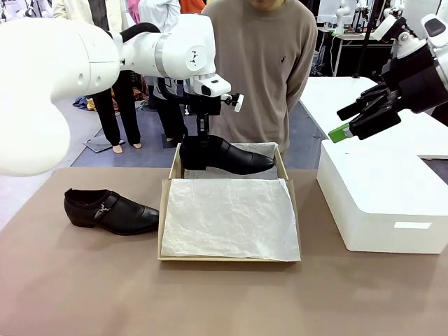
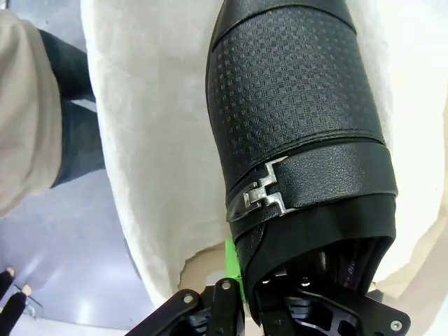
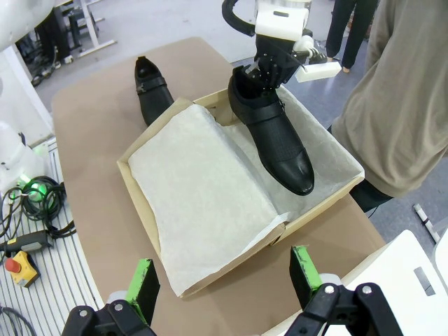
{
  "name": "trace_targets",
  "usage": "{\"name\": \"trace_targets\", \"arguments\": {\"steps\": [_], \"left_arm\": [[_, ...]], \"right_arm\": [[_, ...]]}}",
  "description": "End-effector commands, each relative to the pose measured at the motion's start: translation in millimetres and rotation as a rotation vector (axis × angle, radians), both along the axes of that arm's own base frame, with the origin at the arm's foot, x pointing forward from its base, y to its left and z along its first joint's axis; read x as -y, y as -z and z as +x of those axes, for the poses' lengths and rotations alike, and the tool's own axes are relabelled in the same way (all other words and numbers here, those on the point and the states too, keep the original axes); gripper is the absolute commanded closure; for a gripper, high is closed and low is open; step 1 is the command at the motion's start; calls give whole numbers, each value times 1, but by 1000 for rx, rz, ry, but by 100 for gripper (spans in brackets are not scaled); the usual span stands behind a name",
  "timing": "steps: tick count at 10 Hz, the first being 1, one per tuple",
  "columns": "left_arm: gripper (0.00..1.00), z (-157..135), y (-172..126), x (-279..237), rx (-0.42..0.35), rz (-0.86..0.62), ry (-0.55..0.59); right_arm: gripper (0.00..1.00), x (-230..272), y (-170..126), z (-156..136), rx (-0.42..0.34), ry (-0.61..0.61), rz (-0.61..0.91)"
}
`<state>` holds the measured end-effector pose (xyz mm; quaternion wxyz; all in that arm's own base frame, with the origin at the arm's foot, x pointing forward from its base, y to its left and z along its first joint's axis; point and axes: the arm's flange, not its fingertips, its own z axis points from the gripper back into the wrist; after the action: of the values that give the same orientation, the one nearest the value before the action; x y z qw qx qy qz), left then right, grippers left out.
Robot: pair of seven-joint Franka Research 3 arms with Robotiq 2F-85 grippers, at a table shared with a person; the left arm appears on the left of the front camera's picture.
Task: Pack the shoes into the box.
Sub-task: Place one shoe of the Shoes into the Shoes Box.
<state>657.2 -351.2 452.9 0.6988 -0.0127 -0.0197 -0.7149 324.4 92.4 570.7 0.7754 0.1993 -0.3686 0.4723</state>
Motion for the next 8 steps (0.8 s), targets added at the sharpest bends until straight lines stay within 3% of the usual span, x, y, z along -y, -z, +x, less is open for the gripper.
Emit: {"name": "trace_targets", "arguments": {"steps": [1,8], "left_arm": [[100,12,-7,4,-5,29,-8],[100,18,28,-1,-50,21,-58]], "right_arm": [[0,0,0,2,9,-16,18],[0,0,0,2,9,-16,18]]}}
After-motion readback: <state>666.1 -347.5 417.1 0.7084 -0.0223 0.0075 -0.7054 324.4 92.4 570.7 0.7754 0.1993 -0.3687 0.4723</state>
